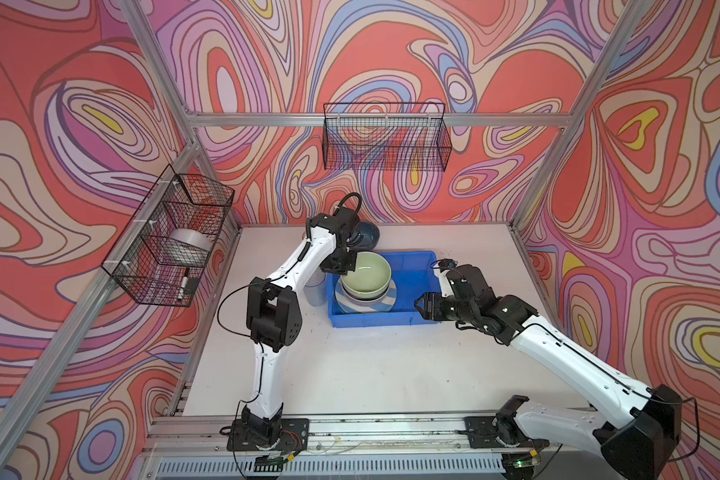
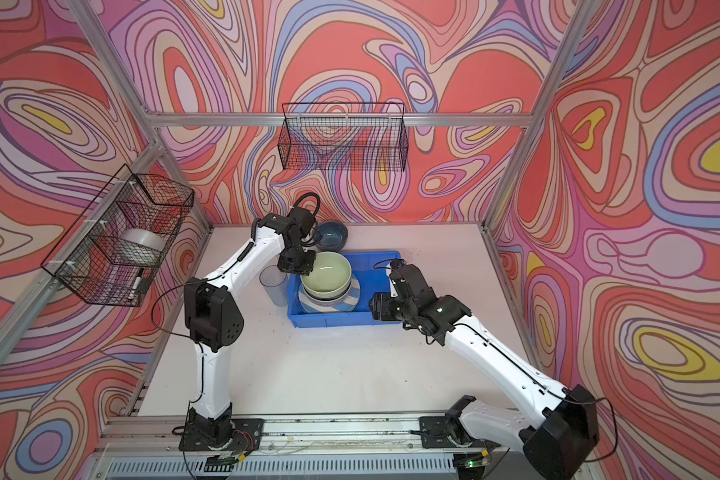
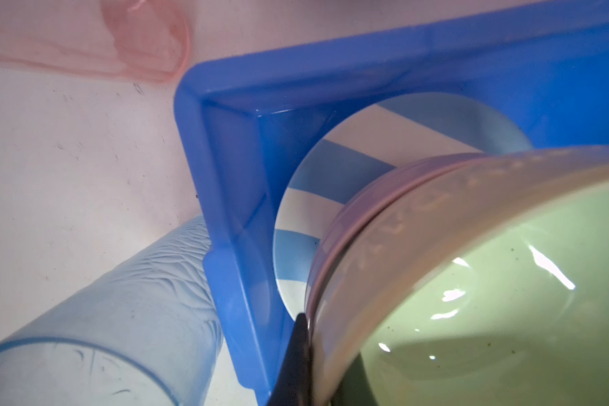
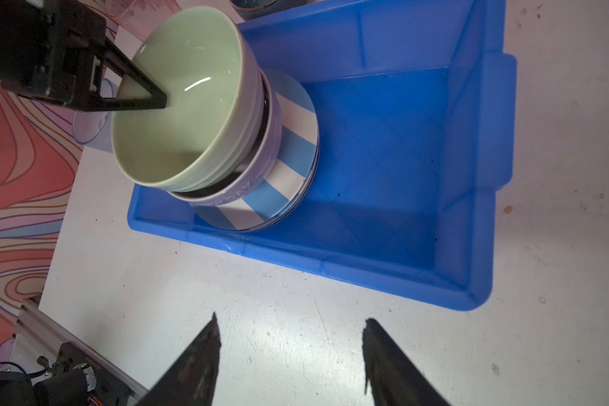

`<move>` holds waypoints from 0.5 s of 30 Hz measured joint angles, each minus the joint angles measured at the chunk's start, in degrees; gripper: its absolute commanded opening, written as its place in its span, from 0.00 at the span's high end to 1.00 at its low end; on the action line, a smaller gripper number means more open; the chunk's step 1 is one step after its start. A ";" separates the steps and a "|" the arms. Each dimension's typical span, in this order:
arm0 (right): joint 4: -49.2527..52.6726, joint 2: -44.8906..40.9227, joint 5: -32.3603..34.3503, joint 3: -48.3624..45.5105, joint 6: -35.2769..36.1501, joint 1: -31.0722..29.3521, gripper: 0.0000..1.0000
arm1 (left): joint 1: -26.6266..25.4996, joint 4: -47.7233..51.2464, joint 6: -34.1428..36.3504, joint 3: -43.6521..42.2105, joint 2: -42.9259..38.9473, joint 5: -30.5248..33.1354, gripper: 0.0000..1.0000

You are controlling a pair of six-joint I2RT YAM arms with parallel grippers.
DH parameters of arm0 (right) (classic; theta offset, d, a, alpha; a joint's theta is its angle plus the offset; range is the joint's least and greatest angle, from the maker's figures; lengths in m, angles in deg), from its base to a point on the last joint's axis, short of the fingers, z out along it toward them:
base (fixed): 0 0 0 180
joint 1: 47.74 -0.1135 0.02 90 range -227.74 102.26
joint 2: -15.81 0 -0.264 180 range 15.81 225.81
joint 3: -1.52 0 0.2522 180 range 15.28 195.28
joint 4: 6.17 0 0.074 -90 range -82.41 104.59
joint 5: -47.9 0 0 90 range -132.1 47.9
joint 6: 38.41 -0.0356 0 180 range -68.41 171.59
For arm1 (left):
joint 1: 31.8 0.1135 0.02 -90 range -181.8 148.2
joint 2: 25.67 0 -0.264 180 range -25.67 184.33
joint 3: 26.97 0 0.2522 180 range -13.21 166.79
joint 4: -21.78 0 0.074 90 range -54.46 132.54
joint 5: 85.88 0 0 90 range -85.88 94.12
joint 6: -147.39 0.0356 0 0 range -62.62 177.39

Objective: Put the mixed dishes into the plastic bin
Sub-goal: 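Close the left gripper on the green bowl rim and carry it over the bin, then lower the green bowl into the pink bowl and open the left gripper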

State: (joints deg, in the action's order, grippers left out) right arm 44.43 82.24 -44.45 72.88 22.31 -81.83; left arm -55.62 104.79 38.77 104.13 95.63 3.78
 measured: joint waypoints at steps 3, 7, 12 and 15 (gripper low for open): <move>0.00 0.17 -0.02 0.00 0.00 0.00 0.34 | -0.26 -0.07 -0.02 -0.50 0.00 0.37 1.00; -0.02 0.50 -0.02 0.00 -0.04 0.00 0.35 | -0.37 -0.31 0.00 -0.52 0.00 0.46 1.00; -0.04 0.59 -0.02 0.00 -0.20 0.00 0.34 | -0.59 -0.28 0.02 -0.76 0.00 0.87 1.00; -0.09 0.59 -0.02 0.00 -0.22 0.00 0.34 | -0.59 -0.28 0.02 -0.87 0.00 1.07 0.96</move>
State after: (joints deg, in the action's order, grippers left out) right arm 44.34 82.83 -44.48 72.88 22.09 -81.83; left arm -56.21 104.51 38.80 103.25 95.63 4.86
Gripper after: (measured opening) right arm 0.656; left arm 0.054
